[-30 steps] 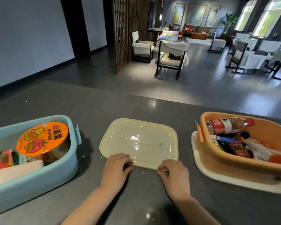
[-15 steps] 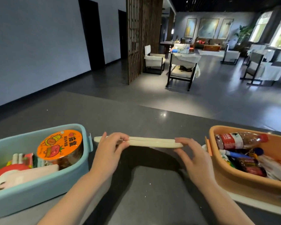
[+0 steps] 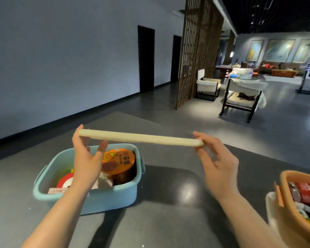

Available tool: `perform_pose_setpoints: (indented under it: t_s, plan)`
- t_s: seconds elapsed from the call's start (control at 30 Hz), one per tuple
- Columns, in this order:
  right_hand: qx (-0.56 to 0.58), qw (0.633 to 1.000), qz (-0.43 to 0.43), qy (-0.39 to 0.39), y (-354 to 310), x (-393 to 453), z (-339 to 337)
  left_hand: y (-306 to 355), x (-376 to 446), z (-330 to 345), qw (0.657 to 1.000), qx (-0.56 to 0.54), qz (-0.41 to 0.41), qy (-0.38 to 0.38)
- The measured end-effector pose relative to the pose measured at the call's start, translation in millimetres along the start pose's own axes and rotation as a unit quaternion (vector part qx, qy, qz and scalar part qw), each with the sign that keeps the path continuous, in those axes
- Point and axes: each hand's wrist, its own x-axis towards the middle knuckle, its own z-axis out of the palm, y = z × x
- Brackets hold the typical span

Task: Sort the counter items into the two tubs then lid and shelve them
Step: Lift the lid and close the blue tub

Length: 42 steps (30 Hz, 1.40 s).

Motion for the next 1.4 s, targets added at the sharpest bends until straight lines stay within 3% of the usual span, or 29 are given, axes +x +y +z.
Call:
perform_pose_setpoints:
  t_s: [0.1, 0.23, 0.37, 0.53, 0.67, 0.77, 1.0, 1.1, 1.23, 1.4]
  plan:
    - [0.039, 0.999, 0.010, -0.002, -11.9, 11.1, 40.4, -3.5, 4.9, -38.8, 0.995, 0.026, 0.006, 0.098]
    - [0.196, 0.976, 0.094, 0.001, -36.0, 35.8, 90.4, 2.0, 16.7, -88.7, 0.972, 0.037, 0.002, 0.231]
    - [0.189, 0.975, 0.104, -0.055, -39.2, 45.2, 136.4, 0.6, 31.9, -126.2, 0.951, 0.052, -0.053, 0.299]
    - [0.146, 0.966, 0.185, -0.110, -4.4, 22.0, 178.8, -19.7, 37.8, -150.0, 0.951, 0.166, -0.102, 0.240]
    - [0.101, 0.949, 0.257, -0.156, 24.7, 1.9, 201.6, -37.5, 49.1, -156.9, 0.958, 0.233, -0.140, 0.094]
    - [0.056, 0.933, 0.301, -0.192, 40.4, -13.8, 213.8, -62.3, 49.0, -153.4, 0.944, 0.286, -0.164, 0.007]
    - [-0.047, 0.903, 0.326, -0.276, 62.2, -5.8, 230.3, -98.8, 43.6, -142.2, 0.899, 0.372, -0.227, -0.051]
    - [-0.063, 0.898, 0.334, -0.280, 70.5, -1.6, 230.4, -97.8, 43.1, -127.3, 0.890, 0.407, -0.194, -0.071]
    - [-0.059, 0.889, 0.354, -0.285, 76.8, -11.5, 226.8, -97.7, 42.2, -114.4, 0.839, 0.522, -0.125, -0.088]
    - [-0.042, 0.898, 0.380, -0.218, 69.5, -12.5, 226.8, -83.5, 23.6, -47.8, 0.839, 0.508, -0.003, -0.197]
